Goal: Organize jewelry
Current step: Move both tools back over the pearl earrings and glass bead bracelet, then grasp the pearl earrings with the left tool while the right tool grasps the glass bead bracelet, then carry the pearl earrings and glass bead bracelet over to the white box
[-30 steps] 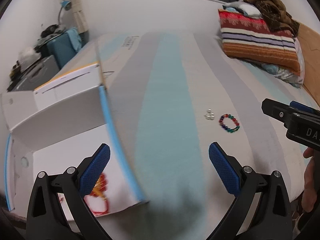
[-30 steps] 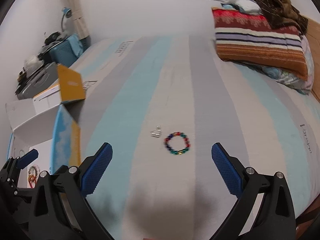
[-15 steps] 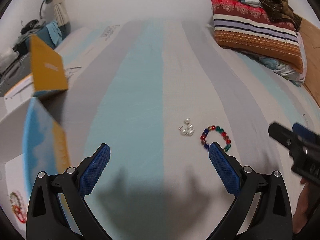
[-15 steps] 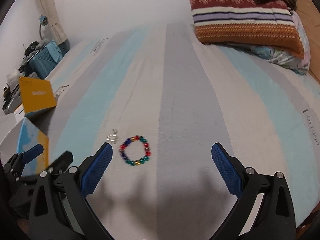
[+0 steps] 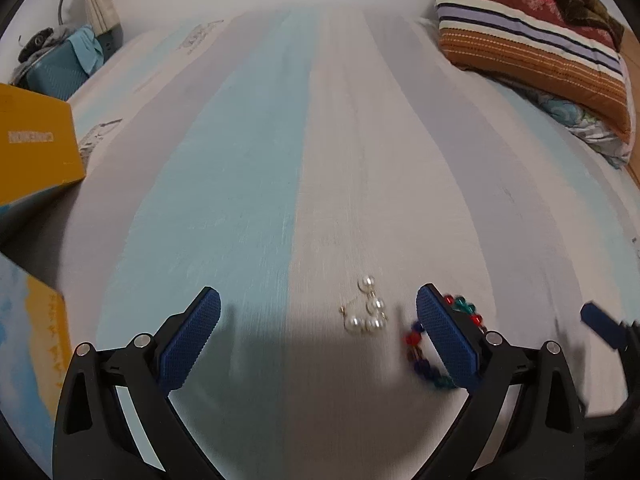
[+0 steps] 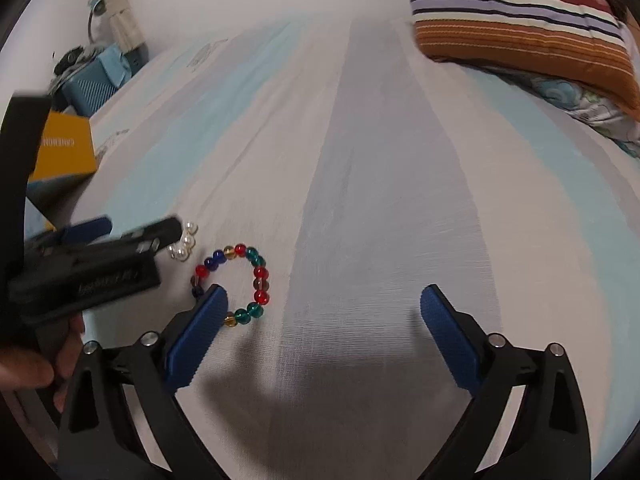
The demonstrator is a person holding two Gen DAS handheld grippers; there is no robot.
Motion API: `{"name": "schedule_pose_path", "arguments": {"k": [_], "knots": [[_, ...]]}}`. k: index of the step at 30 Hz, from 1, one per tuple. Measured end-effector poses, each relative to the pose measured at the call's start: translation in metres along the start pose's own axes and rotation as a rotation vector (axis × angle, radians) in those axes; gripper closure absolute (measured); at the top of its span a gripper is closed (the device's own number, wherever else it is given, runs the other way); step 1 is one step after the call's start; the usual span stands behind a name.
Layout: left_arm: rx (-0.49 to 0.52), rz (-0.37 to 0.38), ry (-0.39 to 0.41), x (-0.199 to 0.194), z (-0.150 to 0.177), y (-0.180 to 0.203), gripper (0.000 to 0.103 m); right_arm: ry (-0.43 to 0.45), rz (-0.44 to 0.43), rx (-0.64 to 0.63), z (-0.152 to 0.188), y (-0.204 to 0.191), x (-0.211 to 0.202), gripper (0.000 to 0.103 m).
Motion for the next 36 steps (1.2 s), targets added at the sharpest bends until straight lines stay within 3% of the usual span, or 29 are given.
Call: {"name": "schedule_pose_path", "arguments": {"k": [5,11,23,27,36], "knots": [[-0.004,-0.01,-0.017,0.016,-0.003,0.003,0.008,-0.015,0.002,-0.036,0.004,-0.015,0.014,0.019],[0.005,-0.015,-0.064,0.031,0.003,0.004,0.025,-0.056,0.007,-0.047,0.009,-0.021,0.031,0.035],[0.034,-0.006,-0.06,0.027,0.006,0.008,0.073,-0.063,0.006,-0.043,0.009,-0.021,0.03,0.081],[0.04,0.009,-0.06,0.026,0.007,0.011,0.091,-0.066,0.005,-0.033,0.008,-0.018,0.029,0.091],[0.044,0.044,-0.029,0.009,0.005,0.013,0.092,-0.027,-0.019,0.012,-0.001,-0.01,0.011,0.094]]}}
Point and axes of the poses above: each gripper's, at about its wrist camera, not at the fingertips, and x roughly the way its jaws point, y to its right, z to its underside, the point moved 3 cm from there along x, roughly the way its jaws point, and after that the axes turned 7 degrees about y, right-handed, at the moved point
